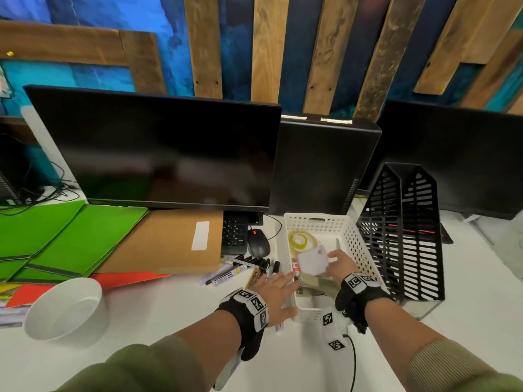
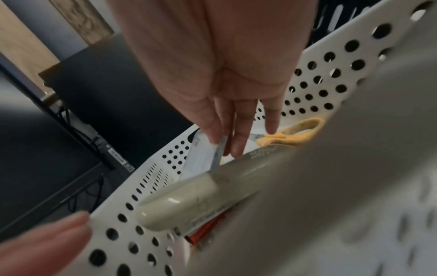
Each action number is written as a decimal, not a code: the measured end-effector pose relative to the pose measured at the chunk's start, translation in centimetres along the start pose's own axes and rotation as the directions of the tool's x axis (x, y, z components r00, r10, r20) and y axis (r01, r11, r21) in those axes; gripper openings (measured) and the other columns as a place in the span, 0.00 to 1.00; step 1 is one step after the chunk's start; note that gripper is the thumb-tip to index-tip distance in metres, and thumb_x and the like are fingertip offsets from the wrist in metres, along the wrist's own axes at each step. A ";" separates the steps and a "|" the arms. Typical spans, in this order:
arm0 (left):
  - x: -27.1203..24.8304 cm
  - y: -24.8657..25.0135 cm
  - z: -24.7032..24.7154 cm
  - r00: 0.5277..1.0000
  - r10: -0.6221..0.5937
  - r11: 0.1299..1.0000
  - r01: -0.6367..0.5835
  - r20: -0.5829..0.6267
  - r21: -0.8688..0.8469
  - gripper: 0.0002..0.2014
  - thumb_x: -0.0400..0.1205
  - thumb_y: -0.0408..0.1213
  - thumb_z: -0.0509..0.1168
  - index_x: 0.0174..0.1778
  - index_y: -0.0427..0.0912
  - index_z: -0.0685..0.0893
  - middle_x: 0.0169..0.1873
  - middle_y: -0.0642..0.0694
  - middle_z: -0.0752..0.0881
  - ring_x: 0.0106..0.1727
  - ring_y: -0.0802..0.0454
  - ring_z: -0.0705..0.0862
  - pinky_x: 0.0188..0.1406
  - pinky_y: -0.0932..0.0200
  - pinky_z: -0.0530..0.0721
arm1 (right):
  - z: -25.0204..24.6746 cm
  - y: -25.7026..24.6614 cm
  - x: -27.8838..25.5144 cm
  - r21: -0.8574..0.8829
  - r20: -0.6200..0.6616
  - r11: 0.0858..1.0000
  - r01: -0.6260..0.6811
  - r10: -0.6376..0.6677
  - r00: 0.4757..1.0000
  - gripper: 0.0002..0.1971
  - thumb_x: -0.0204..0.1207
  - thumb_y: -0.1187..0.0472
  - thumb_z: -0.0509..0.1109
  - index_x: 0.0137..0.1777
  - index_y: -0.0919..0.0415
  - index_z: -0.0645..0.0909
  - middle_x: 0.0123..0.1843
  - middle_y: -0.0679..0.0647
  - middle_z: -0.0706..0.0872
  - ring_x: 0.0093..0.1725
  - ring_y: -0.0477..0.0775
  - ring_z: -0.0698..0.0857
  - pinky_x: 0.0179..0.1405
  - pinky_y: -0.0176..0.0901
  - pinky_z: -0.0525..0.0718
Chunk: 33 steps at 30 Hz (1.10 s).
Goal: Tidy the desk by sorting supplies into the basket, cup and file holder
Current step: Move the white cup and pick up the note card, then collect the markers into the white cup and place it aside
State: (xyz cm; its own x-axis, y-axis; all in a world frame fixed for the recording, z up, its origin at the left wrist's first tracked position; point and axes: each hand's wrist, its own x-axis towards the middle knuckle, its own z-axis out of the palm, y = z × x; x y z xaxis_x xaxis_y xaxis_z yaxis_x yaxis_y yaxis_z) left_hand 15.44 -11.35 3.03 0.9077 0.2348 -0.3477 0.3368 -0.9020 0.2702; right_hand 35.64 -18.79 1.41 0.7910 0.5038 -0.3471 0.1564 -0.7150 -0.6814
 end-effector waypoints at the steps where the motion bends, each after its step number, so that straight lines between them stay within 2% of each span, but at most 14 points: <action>1: 0.1 0.0 0.1 1.000 0.002 1.000 -0.002 -0.006 -0.002 0.33 0.85 0.54 0.52 0.83 0.53 0.45 0.84 0.54 0.40 0.85 0.50 0.42 0.82 0.44 0.41 | 0.0 -0.2 0.0 -0.087 0.021 0.996 -0.012 0.014 1.000 0.17 0.74 0.73 0.63 0.62 0.62 0.75 0.51 0.64 0.85 0.50 0.60 0.82 0.42 0.41 0.78; 3: 0.0 0.0 0.3 1.000 0.002 1.000 -0.002 -0.019 -0.008 0.33 0.85 0.53 0.53 0.83 0.53 0.45 0.84 0.54 0.41 0.85 0.50 0.42 0.82 0.44 0.42 | 0.1 -0.6 0.0 -0.229 0.051 0.973 -0.017 0.029 0.998 0.17 0.76 0.70 0.64 0.64 0.62 0.76 0.62 0.63 0.83 0.61 0.61 0.82 0.54 0.42 0.78; 6: -0.1 -0.1 0.2 1.000 0.006 1.000 -0.006 -0.019 -0.003 0.34 0.85 0.52 0.53 0.83 0.52 0.43 0.84 0.53 0.41 0.85 0.50 0.43 0.82 0.43 0.42 | 0.0 -1.1 -0.4 -0.372 0.097 0.928 0.000 0.039 0.994 0.17 0.80 0.65 0.61 0.68 0.64 0.77 0.69 0.61 0.80 0.69 0.60 0.78 0.66 0.43 0.75; 8: -0.1 -0.2 0.2 1.000 0.001 1.000 -0.001 -0.007 -0.014 0.36 0.85 0.52 0.54 0.83 0.50 0.41 0.84 0.54 0.41 0.85 0.50 0.42 0.82 0.43 0.42 | 0.0 -1.3 -0.7 -0.396 0.126 0.918 0.017 0.035 0.991 0.17 0.80 0.64 0.60 0.68 0.64 0.78 0.69 0.60 0.80 0.70 0.58 0.77 0.67 0.43 0.75; 12: -0.1 -0.2 0.4 1.000 -0.004 0.999 0.004 0.000 -0.046 0.37 0.84 0.51 0.55 0.83 0.49 0.40 0.84 0.54 0.40 0.85 0.50 0.42 0.83 0.42 0.44 | -0.1 -2.2 -1.9 -0.402 0.086 0.915 0.042 -0.008 0.996 0.17 0.83 0.64 0.55 0.67 0.66 0.78 0.69 0.60 0.80 0.70 0.58 0.78 0.68 0.44 0.76; 16: -0.2 -0.2 0.4 0.999 0.000 0.995 -0.004 -0.039 -0.100 0.35 0.85 0.49 0.54 0.83 0.48 0.42 0.84 0.53 0.42 0.85 0.52 0.42 0.84 0.44 0.45 | -0.2 -2.6 -2.2 -0.452 0.054 0.888 0.086 -0.069 0.996 0.15 0.80 0.63 0.59 0.65 0.64 0.78 0.67 0.60 0.81 0.67 0.60 0.79 0.64 0.44 0.77; 19: -0.5 -0.2 0.7 0.992 -0.018 0.987 -0.003 -0.126 -0.163 0.32 0.86 0.47 0.54 0.83 0.49 0.48 0.84 0.52 0.48 0.85 0.53 0.45 0.85 0.50 0.46 | 0.4 -2.8 -3.1 -0.414 0.028 0.897 0.152 -0.154 0.988 0.15 0.78 0.61 0.62 0.63 0.60 0.78 0.66 0.58 0.82 0.65 0.59 0.80 0.64 0.46 0.78; 21: -0.9 -0.5 0.9 0.981 -0.052 0.980 0.014 -0.190 -0.197 0.28 0.86 0.46 0.55 0.82 0.49 0.57 0.82 0.51 0.56 0.84 0.52 0.51 0.83 0.55 0.50 | 1.1 -3.3 -4.3 -0.394 -0.006 0.893 0.218 -0.239 0.971 0.13 0.77 0.62 0.63 0.60 0.60 0.81 0.63 0.58 0.83 0.63 0.60 0.81 0.62 0.46 0.79; 24: -2.1 -1.5 0.5 0.957 -0.131 0.978 0.082 -0.260 -0.191 0.21 0.85 0.45 0.56 0.75 0.48 0.71 0.76 0.50 0.68 0.79 0.50 0.60 0.80 0.54 0.59 | 2.2 -4.5 -6.6 -0.343 -0.030 0.877 0.336 -0.367 0.930 0.10 0.77 0.63 0.63 0.55 0.61 0.82 0.60 0.60 0.83 0.59 0.60 0.81 0.57 0.44 0.78; 26: -3.3 -2.4 0.3 0.930 -0.191 0.974 0.139 -0.313 -0.180 0.18 0.84 0.44 0.55 0.70 0.49 0.77 0.72 0.51 0.73 0.76 0.50 0.65 0.77 0.53 0.64 | 3.2 -5.2 -8.2 -0.278 -0.021 0.869 0.410 -0.433 0.901 0.09 0.78 0.64 0.62 0.53 0.61 0.83 0.57 0.57 0.82 0.56 0.57 0.81 0.54 0.40 0.77; 30: -6.0 -4.8 0.2 0.846 -0.338 0.937 0.264 -0.413 -0.227 0.15 0.84 0.44 0.56 0.64 0.52 0.80 0.71 0.54 0.73 0.76 0.52 0.66 0.74 0.54 0.62 | 5.8 -6.6 -10.6 -0.167 0.026 0.840 0.516 -0.520 0.854 0.06 0.77 0.65 0.63 0.48 0.58 0.81 0.50 0.53 0.82 0.46 0.51 0.80 0.47 0.36 0.74; 33: -8.2 -7.0 0.4 0.784 -0.431 0.899 0.333 -0.446 -0.283 0.15 0.83 0.45 0.57 0.63 0.54 0.80 0.70 0.56 0.74 0.74 0.53 0.68 0.71 0.56 0.64 | 8.1 -7.5 -12.0 -0.146 0.072 0.824 0.547 -0.542 0.837 0.07 0.77 0.65 0.63 0.49 0.59 0.83 0.48 0.54 0.84 0.47 0.53 0.81 0.51 0.42 0.80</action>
State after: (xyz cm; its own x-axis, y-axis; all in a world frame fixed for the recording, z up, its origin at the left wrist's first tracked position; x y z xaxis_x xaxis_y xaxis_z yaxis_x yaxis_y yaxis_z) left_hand 5.48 -7.09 3.64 0.6785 0.7345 0.0116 0.6761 -0.6305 0.3811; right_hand 20.19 -15.53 5.47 0.5345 0.8446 0.0326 0.6480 -0.3847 -0.6574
